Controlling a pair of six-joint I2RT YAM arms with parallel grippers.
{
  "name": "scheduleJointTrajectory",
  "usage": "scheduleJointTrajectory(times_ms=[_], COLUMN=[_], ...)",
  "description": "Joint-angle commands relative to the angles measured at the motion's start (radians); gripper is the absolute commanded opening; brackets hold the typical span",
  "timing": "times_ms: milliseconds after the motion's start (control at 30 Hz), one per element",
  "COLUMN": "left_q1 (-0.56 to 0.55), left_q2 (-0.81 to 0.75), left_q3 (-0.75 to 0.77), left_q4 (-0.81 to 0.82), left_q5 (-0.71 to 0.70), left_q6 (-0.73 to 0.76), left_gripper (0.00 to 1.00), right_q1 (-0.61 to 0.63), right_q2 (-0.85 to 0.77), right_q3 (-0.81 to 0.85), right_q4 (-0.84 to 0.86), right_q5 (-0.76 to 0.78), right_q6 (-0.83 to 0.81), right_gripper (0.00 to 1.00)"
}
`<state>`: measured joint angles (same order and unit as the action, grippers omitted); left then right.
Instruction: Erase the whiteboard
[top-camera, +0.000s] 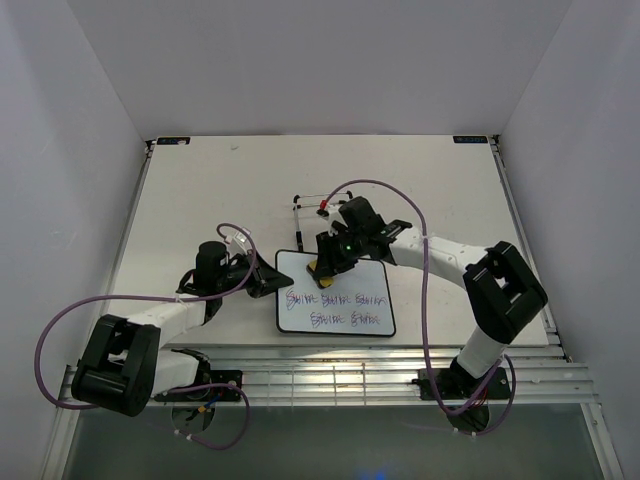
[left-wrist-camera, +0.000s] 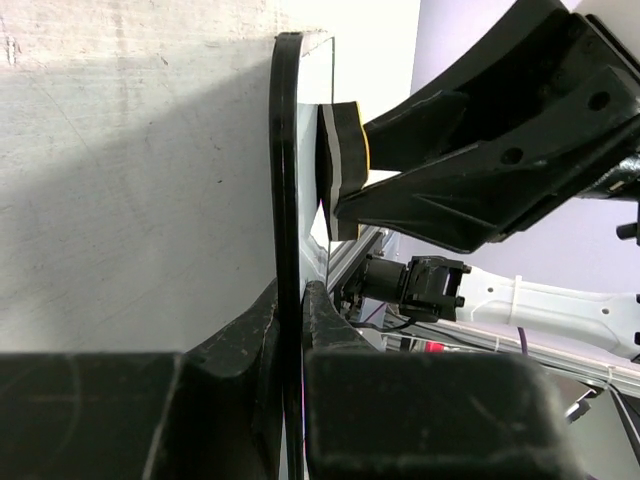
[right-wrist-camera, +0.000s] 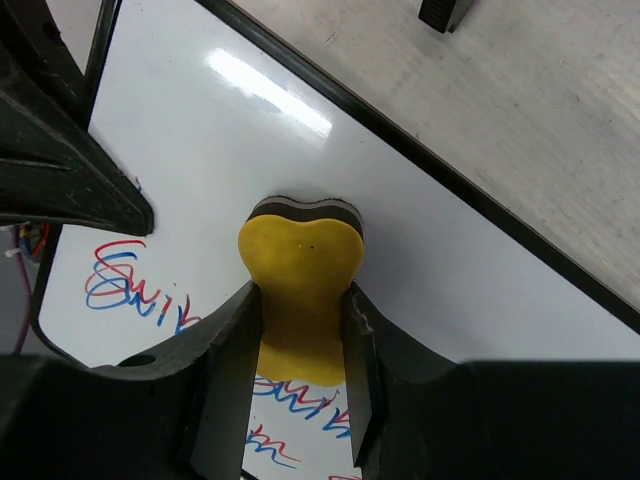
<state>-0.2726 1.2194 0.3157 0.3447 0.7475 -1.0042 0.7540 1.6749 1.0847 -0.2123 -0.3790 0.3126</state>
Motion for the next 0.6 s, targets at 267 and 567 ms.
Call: scheduleJointTrajectory(times_ms=[267, 567], left_q1=[-0.005, -0.005], left_q2=[-0.075, -0.075], left_q3=[-0.053, -0.053], left_q4=[0.057, 0.057], left_q5=[-0.115, -0.116], left_q6=[-0.005, -0.008], left_gripper=[0.00, 0.00], right_q1=[-0.386, -0.487], right_q2=[-0.104, -0.072], right_q3=[-0.350, -0.387], right_q4=[-0.018, 0.008], right_q5=[-0.023, -0.052], right_q6=[-0.081, -0.109], right_gripper=[0.33, 0.32])
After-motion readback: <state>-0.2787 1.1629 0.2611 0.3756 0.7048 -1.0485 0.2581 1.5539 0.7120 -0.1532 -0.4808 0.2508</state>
